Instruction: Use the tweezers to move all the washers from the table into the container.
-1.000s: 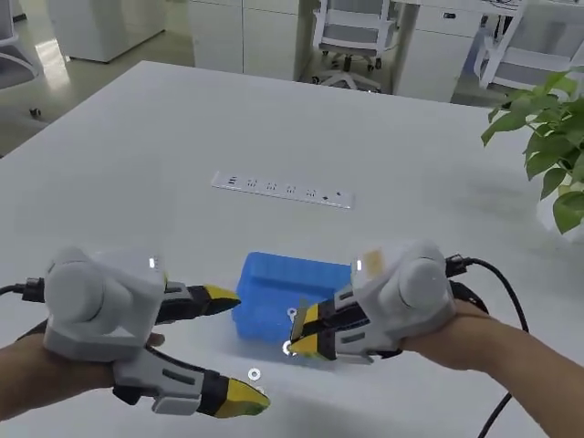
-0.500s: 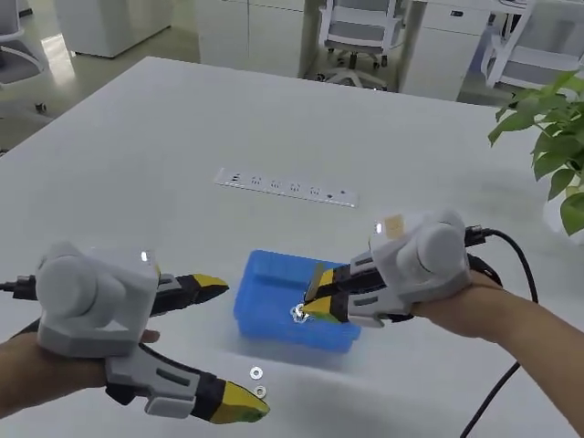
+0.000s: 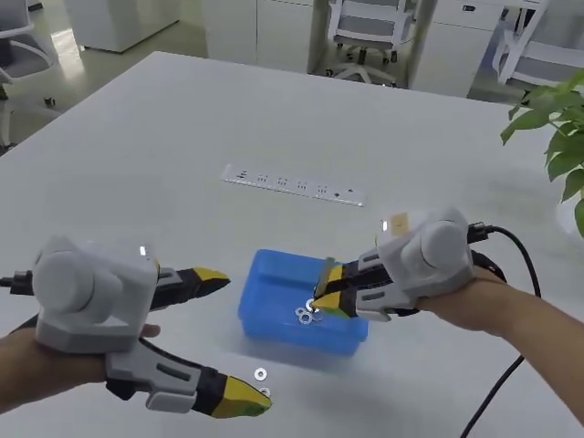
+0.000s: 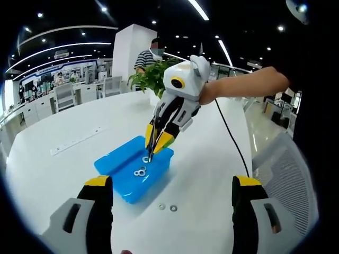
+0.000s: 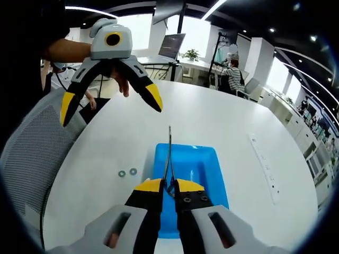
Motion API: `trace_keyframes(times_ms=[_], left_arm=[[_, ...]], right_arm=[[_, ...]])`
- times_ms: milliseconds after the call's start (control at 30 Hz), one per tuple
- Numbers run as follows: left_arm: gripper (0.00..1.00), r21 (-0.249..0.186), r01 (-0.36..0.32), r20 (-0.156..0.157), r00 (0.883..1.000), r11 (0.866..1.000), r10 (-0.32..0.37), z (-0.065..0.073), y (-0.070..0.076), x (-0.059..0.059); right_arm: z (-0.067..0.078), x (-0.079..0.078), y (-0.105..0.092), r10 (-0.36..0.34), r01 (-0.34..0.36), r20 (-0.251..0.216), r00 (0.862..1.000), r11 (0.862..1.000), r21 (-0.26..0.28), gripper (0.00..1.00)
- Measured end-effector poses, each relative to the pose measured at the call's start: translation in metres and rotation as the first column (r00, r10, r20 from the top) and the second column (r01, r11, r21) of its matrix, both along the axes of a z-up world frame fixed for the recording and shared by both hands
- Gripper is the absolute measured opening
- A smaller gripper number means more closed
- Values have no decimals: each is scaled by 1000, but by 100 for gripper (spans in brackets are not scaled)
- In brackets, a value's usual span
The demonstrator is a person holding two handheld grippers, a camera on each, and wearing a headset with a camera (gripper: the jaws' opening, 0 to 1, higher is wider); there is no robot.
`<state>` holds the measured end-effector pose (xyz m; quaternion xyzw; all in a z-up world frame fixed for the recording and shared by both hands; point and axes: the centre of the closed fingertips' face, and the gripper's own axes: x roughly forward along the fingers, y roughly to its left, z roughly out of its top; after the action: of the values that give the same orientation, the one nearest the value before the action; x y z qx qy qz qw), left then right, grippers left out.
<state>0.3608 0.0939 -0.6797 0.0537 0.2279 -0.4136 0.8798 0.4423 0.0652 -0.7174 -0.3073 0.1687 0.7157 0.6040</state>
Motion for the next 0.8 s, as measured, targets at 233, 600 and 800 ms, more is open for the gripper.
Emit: trace_keyframes(times_ms=[233, 600, 800], left_arm=[[99, 6, -4, 13, 1000, 1000, 4, 0, 3, 7], [96, 14, 20, 20, 1000, 1000, -21, 2, -5, 26], [89, 15, 57, 19, 998, 998, -57, 1, -13, 36]], right_arm=[[-13, 6, 1, 9, -9, -9, 1000, 1000, -17, 10], [-34, 11, -1, 11, -13, -39, 999, 998, -54, 10], [-39, 13, -2, 13, -16, -49, 999, 998, -66, 10]])
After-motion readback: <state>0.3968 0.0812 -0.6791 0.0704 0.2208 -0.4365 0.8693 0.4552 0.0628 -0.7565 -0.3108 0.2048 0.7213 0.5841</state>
